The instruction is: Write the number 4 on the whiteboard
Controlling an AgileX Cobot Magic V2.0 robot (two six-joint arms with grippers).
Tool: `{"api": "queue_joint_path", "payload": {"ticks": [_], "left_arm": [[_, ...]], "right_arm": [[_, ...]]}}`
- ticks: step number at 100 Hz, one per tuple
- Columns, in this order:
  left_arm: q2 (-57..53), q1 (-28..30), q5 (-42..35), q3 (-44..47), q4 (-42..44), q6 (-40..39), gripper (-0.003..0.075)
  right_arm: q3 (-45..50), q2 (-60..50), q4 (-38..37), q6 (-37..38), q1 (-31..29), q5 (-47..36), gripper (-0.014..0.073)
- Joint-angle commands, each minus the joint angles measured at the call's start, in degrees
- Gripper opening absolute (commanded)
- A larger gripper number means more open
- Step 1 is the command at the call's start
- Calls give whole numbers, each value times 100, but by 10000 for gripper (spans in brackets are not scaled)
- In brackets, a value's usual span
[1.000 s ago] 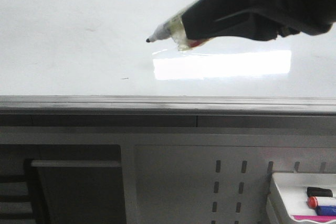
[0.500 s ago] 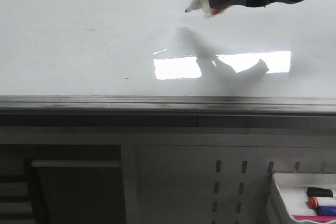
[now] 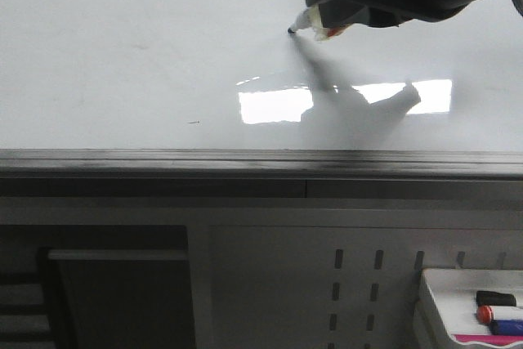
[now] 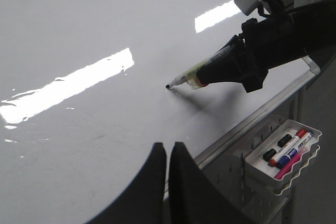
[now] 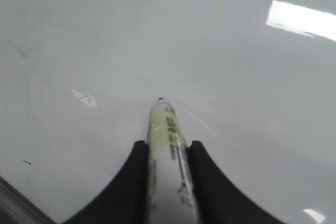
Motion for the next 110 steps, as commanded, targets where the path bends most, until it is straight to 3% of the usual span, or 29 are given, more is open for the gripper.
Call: {"api": "queue_joint_path", "payload": {"ticks": [1,23,68,110], "left_arm": [[27,34,-201,-146,-274,-56,-20],[27,34,-201,-146,-274,-56,-20],[27,34,-201,-146,-274,-56,-20],[27,34,-201,-146,-274,-56,-20]], "right_arm": [[-157,-28,27,-24,-38,-129,-62],[-157,69,187,-24,92,619,-62],[-157,340,261,-24,394,617,-62],[85,-325,347,-24,-255,980,-60]]}}
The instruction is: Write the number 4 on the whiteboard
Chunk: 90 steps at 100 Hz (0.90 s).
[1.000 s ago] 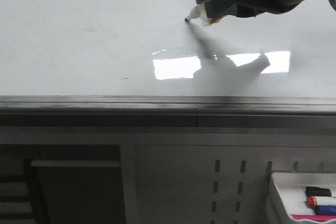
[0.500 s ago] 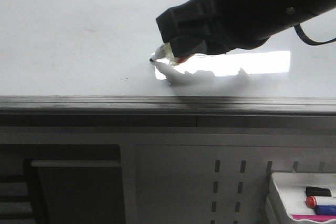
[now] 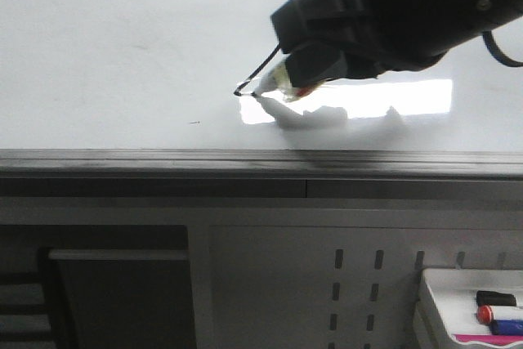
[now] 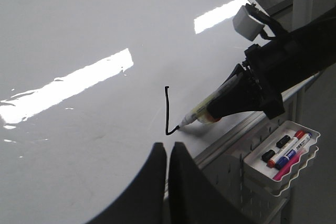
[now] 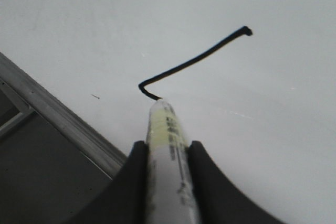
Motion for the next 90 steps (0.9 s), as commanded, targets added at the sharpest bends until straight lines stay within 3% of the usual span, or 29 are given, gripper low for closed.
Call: {"api": "queue_joint_path", "payload": {"ticks": [1,28,49,71,90], "left_arm": [[27,34,-201,-146,-242,-56,-20],[27,34,-211,-146,-242,-56,-20],[27,34,-221,-146,-242,-56,-20],[27,34,-221,-146,-242,-56,-20],[27,34,-221,-146,-242,-56,-20]], "right_arm": [[49,-327,59,-24,-282,-241,-60],[878,-1265,147,-24,-1265,-115,-60],[971,-1655,147,-24,-1986,291,-60],[538,-2009,147,-24,-1647,932,-60],[70,-1816,108,-24,-1028,538,-60]]}}
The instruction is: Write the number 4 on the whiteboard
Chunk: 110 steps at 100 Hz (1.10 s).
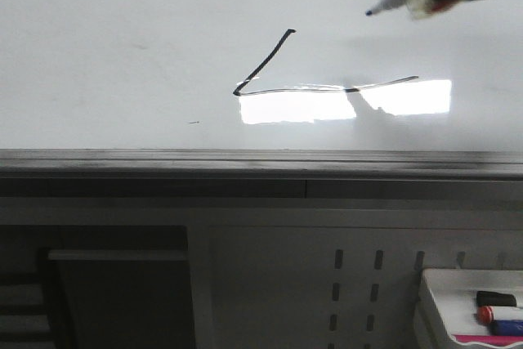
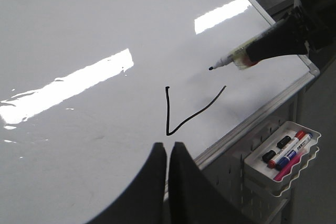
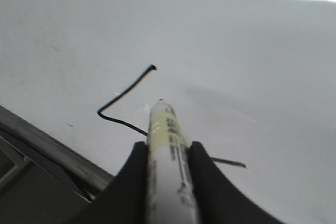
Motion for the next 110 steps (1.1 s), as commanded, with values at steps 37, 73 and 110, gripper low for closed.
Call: {"api": "queue_joint_path", "payload": {"ticks": [37,73,110], "left_arm": [[27,34,-210,-146,-242,-56,-20],[27,34,-202,-146,-242,-56,-20],[27,34,-202,-146,-250,-56,-20]], "right_arm": [[-746,1244,-34,-33,202,-846,-60],[-858,1478,-34,-33,202,-514,-64],[-454,1478,221,-33,215,554,-50]]}}
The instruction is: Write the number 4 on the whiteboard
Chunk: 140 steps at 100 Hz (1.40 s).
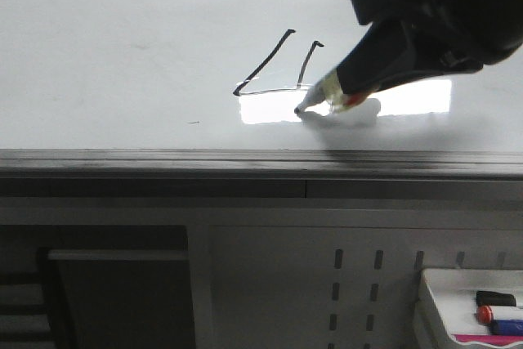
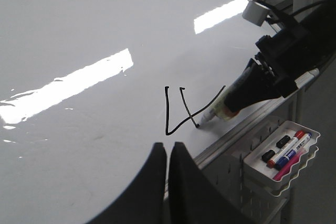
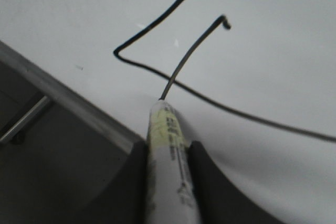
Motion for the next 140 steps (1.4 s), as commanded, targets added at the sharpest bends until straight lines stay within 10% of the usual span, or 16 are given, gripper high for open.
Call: {"api": "queue_joint_path", "payload": {"ticks": [1,43,68,103,140], "left_arm": [[27,34,-202,-146,-250,-56,-20],[27,34,-129,-146,-404,-56,5],[963,-5,487,-346,-353,-33,488],[3107,-1108,1645,-1602,417,571,387],[4426,-1803,1782,-2362,911,571,379]], "right_arm": [[-30,-78,136,-22,-3,-89,-50],[-206,-384,-131,-22,135,604,-51],[-599,-985,-1523,-22,1289,1060,-51],[-614,-1011,-2666,-22,2723,640,-51],[-614,-1011,-2643,-22,2959,426,-51]]}}
